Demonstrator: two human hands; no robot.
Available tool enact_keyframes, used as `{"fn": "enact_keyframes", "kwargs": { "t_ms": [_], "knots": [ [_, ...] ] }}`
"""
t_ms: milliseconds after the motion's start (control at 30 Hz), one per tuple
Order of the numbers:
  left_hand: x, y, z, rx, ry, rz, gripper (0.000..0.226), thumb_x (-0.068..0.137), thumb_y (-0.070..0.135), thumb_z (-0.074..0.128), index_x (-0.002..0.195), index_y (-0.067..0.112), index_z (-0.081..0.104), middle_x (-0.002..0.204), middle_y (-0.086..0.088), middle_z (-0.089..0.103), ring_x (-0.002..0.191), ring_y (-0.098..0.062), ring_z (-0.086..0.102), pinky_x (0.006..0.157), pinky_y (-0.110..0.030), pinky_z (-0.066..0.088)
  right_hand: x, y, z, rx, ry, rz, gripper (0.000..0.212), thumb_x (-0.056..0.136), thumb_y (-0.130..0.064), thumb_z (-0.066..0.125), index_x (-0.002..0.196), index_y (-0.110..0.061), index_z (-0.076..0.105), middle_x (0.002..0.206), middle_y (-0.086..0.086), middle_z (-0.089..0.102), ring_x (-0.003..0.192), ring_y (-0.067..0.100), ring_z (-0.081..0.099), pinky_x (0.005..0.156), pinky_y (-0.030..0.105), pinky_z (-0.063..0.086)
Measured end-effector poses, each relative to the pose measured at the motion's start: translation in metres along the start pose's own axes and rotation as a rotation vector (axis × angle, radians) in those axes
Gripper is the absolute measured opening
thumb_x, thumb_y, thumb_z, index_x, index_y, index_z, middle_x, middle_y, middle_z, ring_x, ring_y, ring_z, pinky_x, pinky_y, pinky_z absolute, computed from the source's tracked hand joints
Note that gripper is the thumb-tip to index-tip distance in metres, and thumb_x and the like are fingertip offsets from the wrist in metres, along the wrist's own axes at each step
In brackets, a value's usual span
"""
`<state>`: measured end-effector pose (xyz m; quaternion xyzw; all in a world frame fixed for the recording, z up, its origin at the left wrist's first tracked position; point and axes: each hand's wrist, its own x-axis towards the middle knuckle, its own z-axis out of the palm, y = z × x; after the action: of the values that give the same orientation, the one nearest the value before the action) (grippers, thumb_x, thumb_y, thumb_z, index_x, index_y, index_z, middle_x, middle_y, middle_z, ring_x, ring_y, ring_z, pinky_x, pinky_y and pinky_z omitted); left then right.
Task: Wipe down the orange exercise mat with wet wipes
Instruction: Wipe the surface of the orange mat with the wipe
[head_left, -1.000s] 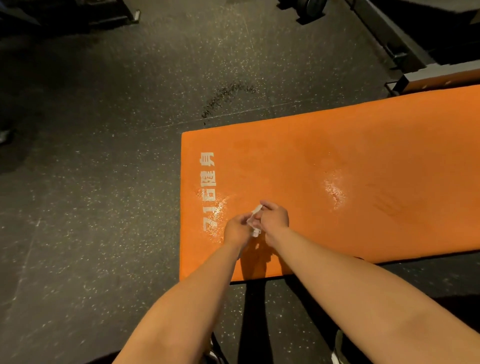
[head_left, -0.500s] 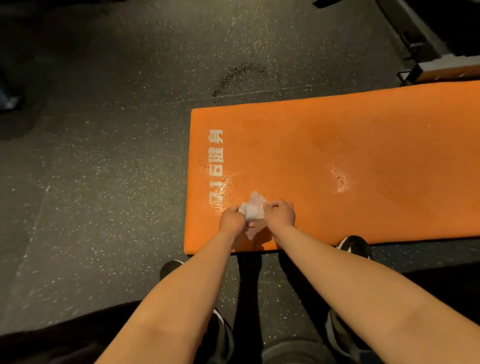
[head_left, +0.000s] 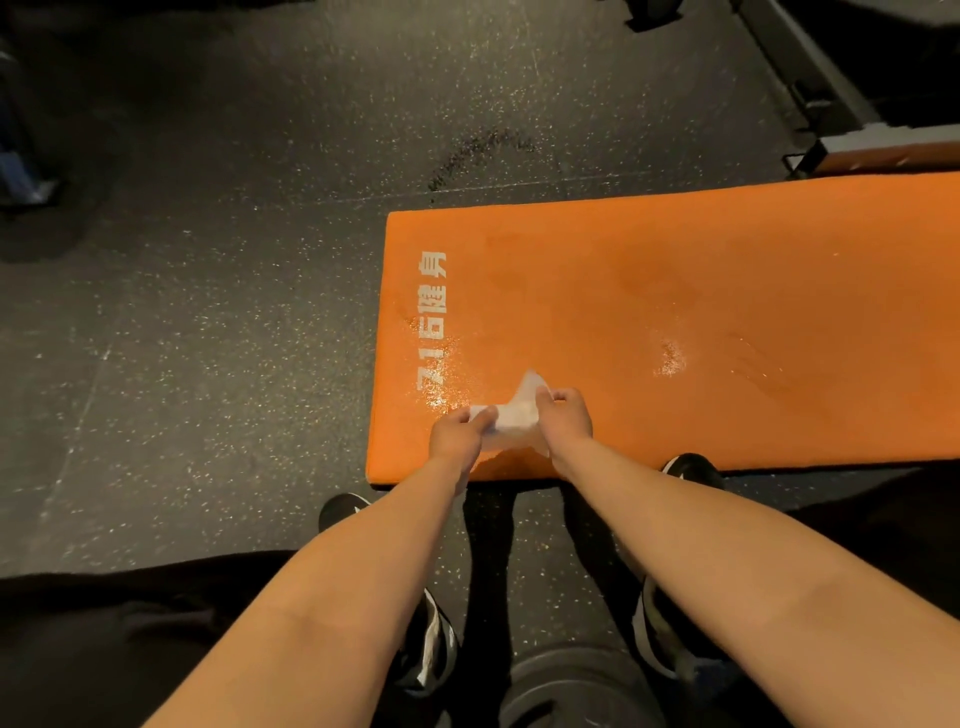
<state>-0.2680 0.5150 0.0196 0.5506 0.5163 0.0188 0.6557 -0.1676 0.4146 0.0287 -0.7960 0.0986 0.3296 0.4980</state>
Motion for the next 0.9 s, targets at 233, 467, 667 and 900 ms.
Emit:
{"fn": "enact_keyframes", "kwargs": {
  "t_ms": [233, 467, 667, 900],
  "knots": [
    [-0.002, 0.011, -0.001, -0.007, 0.031, 0.053, 0.043, 0.095, 0.026, 0.069, 0.134, 0.015, 0.052, 0.119, 0.000, 0.054, 0.098, -0.021, 0.058, 0.079, -0.031, 0.047, -0.005, 0.008, -0.008, -0.080, -0.138, -0.088, 0.047, 0.097, -0.007, 0.064, 0.132, -0.031, 0.046, 0.130, 0.009, 0.056, 0.098, 0.025, 0.057, 0.067, 0.030, 0.043],
    [0.005, 0.001, 0.005, 0.170, -0.039, 0.114, 0.052, 0.087, -0.003, 0.067, 0.130, 0.023, 0.054, 0.116, -0.012, 0.062, 0.077, -0.019, 0.059, 0.064, -0.030, 0.050, 0.002, 0.013, -0.003, -0.346, -0.187, -0.196, 0.035, 0.095, -0.002, 0.063, 0.129, -0.013, 0.066, 0.139, 0.010, 0.061, 0.124, 0.026, 0.057, 0.098, 0.029, 0.044],
    [0.015, -0.001, 0.006, 0.248, 0.084, 0.112, 0.015, 0.098, 0.022, 0.063, 0.107, 0.012, 0.070, 0.099, -0.004, 0.066, 0.089, -0.022, 0.058, 0.076, -0.028, 0.043, 0.004, 0.018, 0.004, -0.462, -0.068, -0.240, 0.018, 0.099, -0.029, 0.062, 0.098, -0.016, 0.075, 0.142, 0.000, 0.039, 0.132, 0.028, 0.037, 0.104, 0.031, 0.033],
    [0.036, -0.029, -0.015, 0.189, 0.124, 0.059, 0.028, 0.090, 0.036, 0.072, 0.074, 0.013, 0.067, 0.083, -0.002, 0.065, 0.081, -0.025, 0.060, 0.069, -0.031, 0.049, 0.023, 0.027, 0.029, -0.467, -0.292, -0.205, 0.015, 0.102, -0.021, 0.056, 0.095, -0.017, 0.069, 0.100, 0.001, 0.067, 0.091, 0.020, 0.058, 0.068, 0.026, 0.039]
  ]
}}
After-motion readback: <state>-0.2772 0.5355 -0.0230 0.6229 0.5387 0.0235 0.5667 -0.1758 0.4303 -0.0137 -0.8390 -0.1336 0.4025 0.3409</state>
